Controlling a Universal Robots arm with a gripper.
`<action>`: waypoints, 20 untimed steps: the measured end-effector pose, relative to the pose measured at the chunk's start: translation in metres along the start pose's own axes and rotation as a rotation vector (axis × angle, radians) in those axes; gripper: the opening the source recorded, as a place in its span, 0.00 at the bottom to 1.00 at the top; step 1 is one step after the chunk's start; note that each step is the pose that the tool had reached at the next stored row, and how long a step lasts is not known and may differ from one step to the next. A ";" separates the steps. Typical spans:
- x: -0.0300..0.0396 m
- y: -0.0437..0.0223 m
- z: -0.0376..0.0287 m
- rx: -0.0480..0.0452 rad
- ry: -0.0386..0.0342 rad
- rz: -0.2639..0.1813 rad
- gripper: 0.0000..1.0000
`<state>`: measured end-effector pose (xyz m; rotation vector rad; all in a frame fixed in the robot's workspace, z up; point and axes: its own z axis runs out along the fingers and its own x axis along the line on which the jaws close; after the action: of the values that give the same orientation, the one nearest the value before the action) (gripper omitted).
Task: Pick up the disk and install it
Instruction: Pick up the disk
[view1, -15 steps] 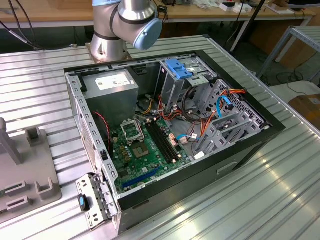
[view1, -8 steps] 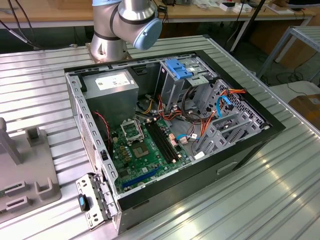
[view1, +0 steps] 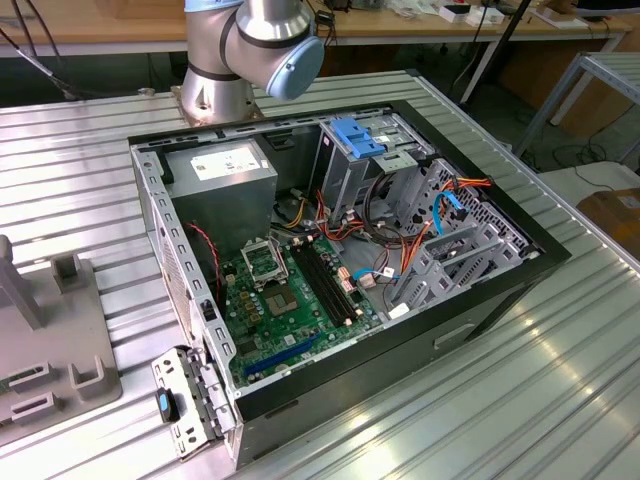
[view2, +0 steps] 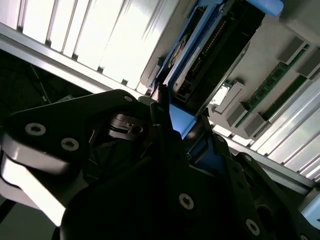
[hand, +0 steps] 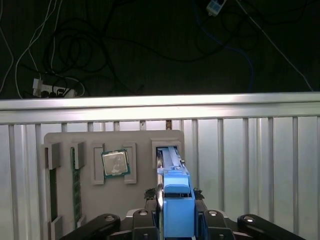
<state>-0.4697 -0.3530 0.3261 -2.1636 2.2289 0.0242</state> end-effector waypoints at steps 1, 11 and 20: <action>-0.0001 0.0000 -0.0018 0.0001 -0.0001 0.000 0.37; -0.0002 -0.0001 -0.0072 -0.0001 0.0001 0.000 0.37; -0.0006 -0.0003 -0.0183 0.0002 0.0000 0.000 0.37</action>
<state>-0.4696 -0.3530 0.3444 -2.1635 2.2288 0.0240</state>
